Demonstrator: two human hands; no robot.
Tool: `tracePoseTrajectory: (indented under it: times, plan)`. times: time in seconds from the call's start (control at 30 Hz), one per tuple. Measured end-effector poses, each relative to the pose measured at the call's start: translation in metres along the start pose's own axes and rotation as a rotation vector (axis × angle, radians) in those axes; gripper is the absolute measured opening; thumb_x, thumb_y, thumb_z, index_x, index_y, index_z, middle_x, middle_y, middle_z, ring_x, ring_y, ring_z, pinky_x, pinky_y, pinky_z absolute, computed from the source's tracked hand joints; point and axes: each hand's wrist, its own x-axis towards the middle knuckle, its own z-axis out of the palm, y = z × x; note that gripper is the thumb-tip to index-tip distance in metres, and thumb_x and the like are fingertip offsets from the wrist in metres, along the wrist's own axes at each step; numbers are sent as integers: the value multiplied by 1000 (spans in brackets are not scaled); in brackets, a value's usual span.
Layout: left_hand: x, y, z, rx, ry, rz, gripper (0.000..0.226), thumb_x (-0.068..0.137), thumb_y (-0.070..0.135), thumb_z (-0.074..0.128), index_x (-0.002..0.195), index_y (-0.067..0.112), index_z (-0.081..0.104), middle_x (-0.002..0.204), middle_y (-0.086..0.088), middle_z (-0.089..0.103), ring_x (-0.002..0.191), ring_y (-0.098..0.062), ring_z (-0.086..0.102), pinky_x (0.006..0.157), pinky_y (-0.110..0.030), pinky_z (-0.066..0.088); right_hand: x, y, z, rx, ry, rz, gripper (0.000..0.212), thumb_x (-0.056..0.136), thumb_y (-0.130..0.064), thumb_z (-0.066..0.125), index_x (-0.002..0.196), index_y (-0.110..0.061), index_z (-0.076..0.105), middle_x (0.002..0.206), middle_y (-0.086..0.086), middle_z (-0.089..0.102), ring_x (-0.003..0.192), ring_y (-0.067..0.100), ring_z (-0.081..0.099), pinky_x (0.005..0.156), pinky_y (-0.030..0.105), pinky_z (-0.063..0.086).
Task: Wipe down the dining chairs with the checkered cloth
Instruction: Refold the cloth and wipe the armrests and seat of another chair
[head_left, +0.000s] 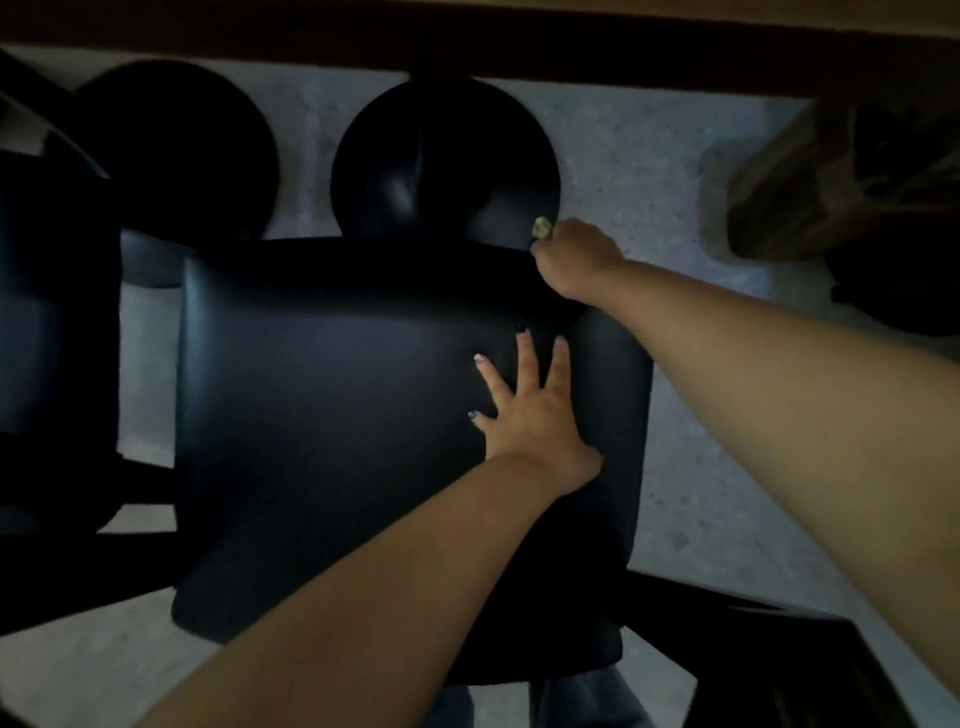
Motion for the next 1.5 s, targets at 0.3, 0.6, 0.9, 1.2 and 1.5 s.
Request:
tracePoseTrajectory:
  times: [0.3,0.6,0.9,1.2,1.5]
  plan:
    - [-58,-176,-41,120,239,-340,142,58,61,82,143,46,-31,144,-7,-52,136,-47,-38,102,-79,14,23,-75,31,-94,-53,-2,44,101,-30,36,126,3,52,131,24,51,117,39,51,85,30,39]
    - [-85,-229,-5,176,232,-281,142,66,61,78,140,37,-41,146,-13,-50,132,-52,-39,103,-76,25,25,-182,82,-193,-51,-167,44,100,-33,36,125,-2,55,129,24,54,116,42,53,98,44,44]
    - [-80,-234,4,89,271,-253,146,60,52,86,145,38,-33,148,-14,-46,131,-52,-41,98,-82,17,32,-261,132,-347,-32,-332,38,98,-23,41,122,3,56,128,26,55,118,41,52,92,37,44]
    - [-74,-229,6,32,263,-268,142,65,38,87,146,38,-30,146,-14,-49,129,-53,-43,95,-85,10,11,-326,175,-529,-120,-747,29,94,-16,41,113,-2,59,119,28,58,110,42,56,84,37,45]
    - [-79,-230,4,16,286,-246,135,75,34,80,141,36,-37,144,-12,-52,127,-53,-45,97,-83,11,-63,-327,238,-1099,-538,-1064,28,93,-17,41,108,-3,60,114,19,60,78,30,50,67,33,37]
